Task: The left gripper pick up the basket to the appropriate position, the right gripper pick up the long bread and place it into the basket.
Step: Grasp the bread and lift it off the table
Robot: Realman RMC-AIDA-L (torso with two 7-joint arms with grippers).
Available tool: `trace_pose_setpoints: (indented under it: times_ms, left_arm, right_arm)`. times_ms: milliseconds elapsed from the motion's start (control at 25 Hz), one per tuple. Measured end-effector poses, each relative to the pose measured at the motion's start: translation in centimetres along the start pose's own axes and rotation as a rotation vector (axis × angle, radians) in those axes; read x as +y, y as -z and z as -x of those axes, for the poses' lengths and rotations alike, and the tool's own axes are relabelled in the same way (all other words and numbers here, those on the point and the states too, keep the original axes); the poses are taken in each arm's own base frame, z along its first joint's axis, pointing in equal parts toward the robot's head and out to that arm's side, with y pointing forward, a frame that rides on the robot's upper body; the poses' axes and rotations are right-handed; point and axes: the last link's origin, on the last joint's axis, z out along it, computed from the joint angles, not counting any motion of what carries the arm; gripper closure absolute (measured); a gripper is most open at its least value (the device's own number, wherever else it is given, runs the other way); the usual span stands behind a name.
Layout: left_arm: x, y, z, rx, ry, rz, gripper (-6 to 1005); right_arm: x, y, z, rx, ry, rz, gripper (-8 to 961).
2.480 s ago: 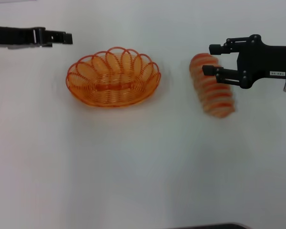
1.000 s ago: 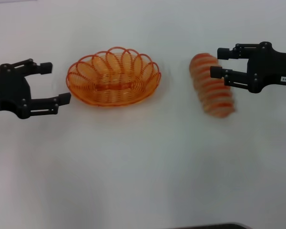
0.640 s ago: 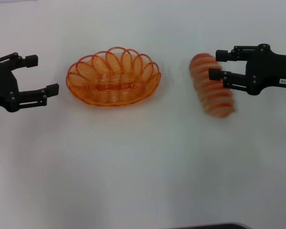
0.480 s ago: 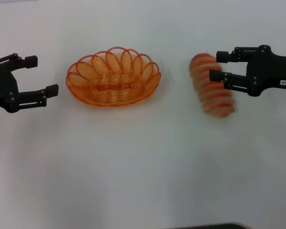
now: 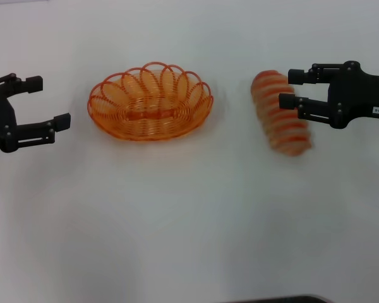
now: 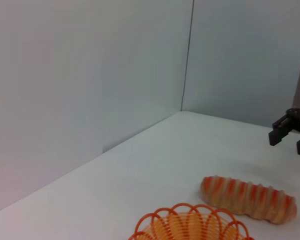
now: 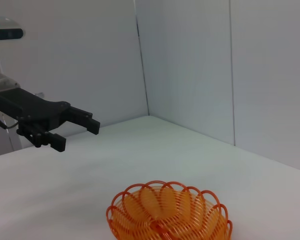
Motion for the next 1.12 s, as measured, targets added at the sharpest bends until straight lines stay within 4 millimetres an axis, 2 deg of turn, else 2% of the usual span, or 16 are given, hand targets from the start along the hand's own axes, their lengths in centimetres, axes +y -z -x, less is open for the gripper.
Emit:
trace_pose_setpoints:
  times_ms: [680, 1120]
  left_arm:
    - [-0.09, 0.58, -0.63, 0.027, 0.003, 0.056, 110]
    - [0.47, 0.02, -0.61, -0.003, -0.005, 0.115, 111]
  right_arm:
    - [-0.11, 0.16, 0.11, 0.001, 0.003, -0.005, 422]
    - [-0.19, 0.06, 0.31, -0.001, 0.008, -0.003, 421]
